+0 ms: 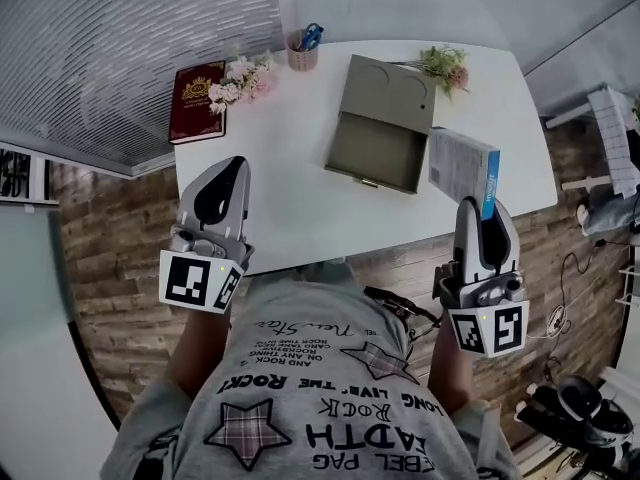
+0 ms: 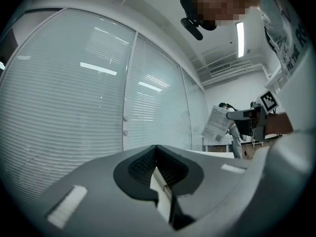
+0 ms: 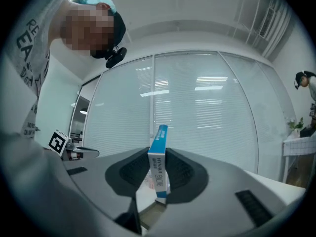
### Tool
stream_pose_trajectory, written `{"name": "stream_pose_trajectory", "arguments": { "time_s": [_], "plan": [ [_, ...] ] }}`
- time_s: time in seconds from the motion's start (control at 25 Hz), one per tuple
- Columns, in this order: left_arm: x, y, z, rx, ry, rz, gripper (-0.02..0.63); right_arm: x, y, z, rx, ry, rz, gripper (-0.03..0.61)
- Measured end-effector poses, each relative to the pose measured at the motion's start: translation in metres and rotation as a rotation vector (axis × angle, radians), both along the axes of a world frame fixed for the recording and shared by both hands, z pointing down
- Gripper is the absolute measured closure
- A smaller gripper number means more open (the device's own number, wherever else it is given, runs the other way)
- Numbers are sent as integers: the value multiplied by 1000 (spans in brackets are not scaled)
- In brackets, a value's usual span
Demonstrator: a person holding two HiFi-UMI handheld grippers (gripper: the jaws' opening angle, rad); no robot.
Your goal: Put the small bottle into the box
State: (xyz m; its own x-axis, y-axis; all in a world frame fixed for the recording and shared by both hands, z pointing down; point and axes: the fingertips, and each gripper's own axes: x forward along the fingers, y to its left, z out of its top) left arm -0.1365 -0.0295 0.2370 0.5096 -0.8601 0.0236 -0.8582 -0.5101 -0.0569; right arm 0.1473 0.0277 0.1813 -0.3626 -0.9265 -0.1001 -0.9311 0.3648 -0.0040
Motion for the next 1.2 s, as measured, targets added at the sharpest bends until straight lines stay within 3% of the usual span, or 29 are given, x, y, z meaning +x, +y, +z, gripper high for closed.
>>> {"name": "stream_pose_trajectory", "arguments": {
  "time_s": [0.36,0.6,1.0,1.2],
  "plan": [
    [1,-5,9,-38,-16,-17,603,3,-21,24,-79,-52,-25,477],
    [2,-21,8,-35,1,47,603,-19,-29,29,-89,80,13,477],
    [-20,-30,20,-34,-15,73,604,-40,-47,42,-133,87,30,477],
    [-31,-32,24,-40,-18,31,604,-49,-59,48,-152,103,-13,477]
  ]
}}
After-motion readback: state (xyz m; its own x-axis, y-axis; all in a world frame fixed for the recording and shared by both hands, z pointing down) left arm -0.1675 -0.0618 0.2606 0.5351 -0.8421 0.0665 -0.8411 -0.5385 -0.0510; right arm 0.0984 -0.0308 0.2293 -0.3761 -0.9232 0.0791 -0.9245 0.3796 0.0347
